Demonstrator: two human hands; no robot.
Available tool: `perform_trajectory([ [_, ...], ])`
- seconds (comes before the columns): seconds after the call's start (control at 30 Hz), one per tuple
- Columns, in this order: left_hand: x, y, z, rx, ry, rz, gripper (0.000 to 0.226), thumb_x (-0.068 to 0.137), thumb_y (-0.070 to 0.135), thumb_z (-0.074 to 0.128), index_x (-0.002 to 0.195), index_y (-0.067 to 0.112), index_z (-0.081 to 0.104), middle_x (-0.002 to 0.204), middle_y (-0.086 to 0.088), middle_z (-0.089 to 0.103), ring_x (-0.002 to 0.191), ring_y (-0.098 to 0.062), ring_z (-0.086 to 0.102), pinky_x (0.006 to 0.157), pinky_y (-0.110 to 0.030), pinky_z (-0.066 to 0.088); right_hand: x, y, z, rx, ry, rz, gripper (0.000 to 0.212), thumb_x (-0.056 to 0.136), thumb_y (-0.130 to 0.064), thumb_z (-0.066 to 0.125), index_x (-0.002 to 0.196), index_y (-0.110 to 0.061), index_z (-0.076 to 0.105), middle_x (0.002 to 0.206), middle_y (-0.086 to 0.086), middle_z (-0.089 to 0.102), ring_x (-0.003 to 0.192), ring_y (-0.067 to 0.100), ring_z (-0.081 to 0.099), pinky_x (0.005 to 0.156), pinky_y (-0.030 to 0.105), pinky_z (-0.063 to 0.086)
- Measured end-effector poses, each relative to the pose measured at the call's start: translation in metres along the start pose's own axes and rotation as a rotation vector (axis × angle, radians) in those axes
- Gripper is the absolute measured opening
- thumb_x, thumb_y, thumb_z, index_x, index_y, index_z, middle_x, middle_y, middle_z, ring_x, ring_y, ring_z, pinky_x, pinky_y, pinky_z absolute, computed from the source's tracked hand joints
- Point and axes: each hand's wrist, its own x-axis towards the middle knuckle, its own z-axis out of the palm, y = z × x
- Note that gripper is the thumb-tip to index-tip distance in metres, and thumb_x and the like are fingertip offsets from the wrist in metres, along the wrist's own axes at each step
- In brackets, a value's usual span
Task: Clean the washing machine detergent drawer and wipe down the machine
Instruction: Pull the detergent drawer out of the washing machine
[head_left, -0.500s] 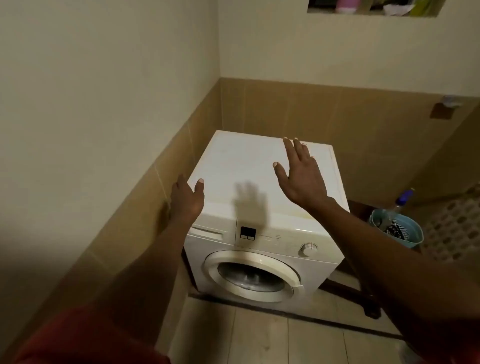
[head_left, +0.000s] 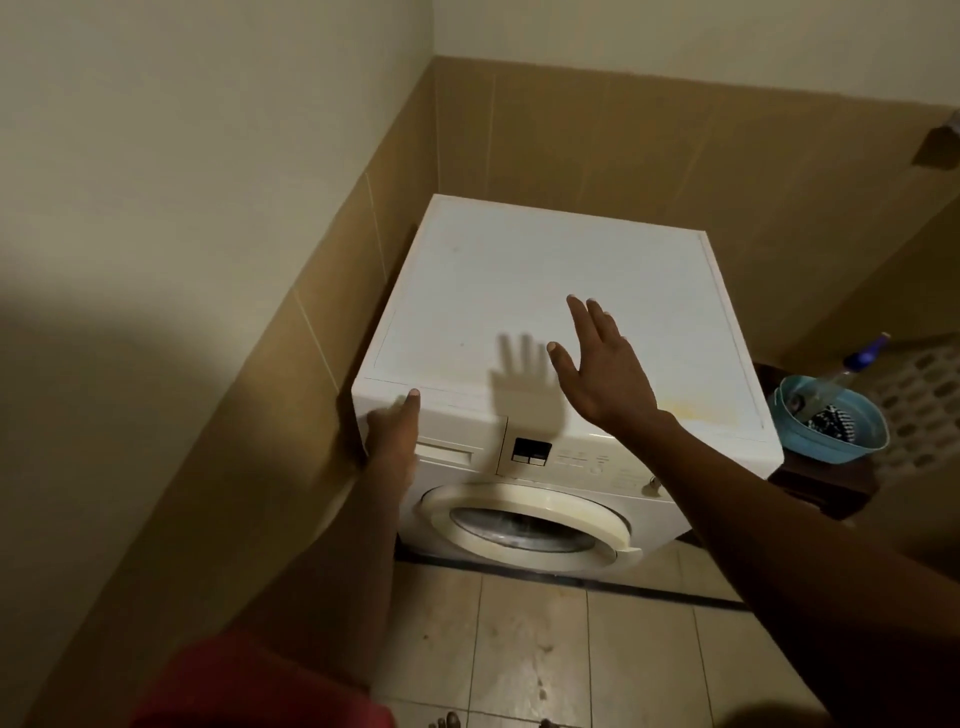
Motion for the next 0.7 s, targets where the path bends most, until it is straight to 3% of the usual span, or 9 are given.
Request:
perform_trajectory([
  [0.13, 0.014, -0.034, 0.016, -0.326, -0.037, -0.197, 0.078, 0.088, 0.052, 0.063, 0.148, 0.011, 0.034, 0.147, -0.014, 0.043, 0.133, -0.034, 0.045, 0.102, -0.044, 0.043, 0.005, 0.015, 0.024, 0.082, -0.119, 0.057, 0.066, 0.1, -0.044, 0.038, 0.155, -0.02, 0.011, 0.161, 0.008, 0.018, 0.149, 0.023, 0.015, 0.117, 0.043, 0.024],
  [0.27, 0.028, -0.05, 0.028, -0.548, -0.11, -0.282, 0.096, 0.08, 0.068, 0.06, 0.151, 0.011, 0.029, 0.155, -0.015, 0.033, 0.139, -0.033, 0.04, 0.103, -0.038, 0.04, 0.007, 0.025, 0.035, 0.079, -0.183, 0.121, 0.066, 0.1, -0.044, 0.039, 0.154, -0.019, 0.011, 0.159, 0.01, 0.022, 0.146, 0.025, 0.021, 0.116, 0.043, 0.025],
  [0.37, 0.033, -0.053, 0.034, -0.688, -0.143, -0.249, 0.088, 0.084, 0.063, 0.058, 0.151, 0.013, 0.031, 0.155, -0.017, 0.034, 0.141, -0.034, 0.036, 0.113, -0.043, 0.036, 0.009, 0.029, 0.04, 0.082, -0.215, 0.146, 0.066, 0.1, -0.044, 0.04, 0.154, -0.019, 0.012, 0.159, 0.009, 0.022, 0.146, 0.025, 0.021, 0.116, 0.043, 0.024],
  [0.7, 0.049, -0.06, 0.043, -0.88, -0.186, -0.211, 0.076, 0.081, 0.059, 0.065, 0.143, 0.021, 0.044, 0.137, -0.011, 0.057, 0.126, -0.032, 0.054, 0.113, -0.05, 0.037, 0.007, 0.033, 0.069, 0.119, -0.304, 0.299, 0.073, 0.097, -0.053, 0.041, 0.154, -0.019, 0.012, 0.16, 0.006, 0.022, 0.146, 0.026, 0.021, 0.116, 0.049, 0.02],
])
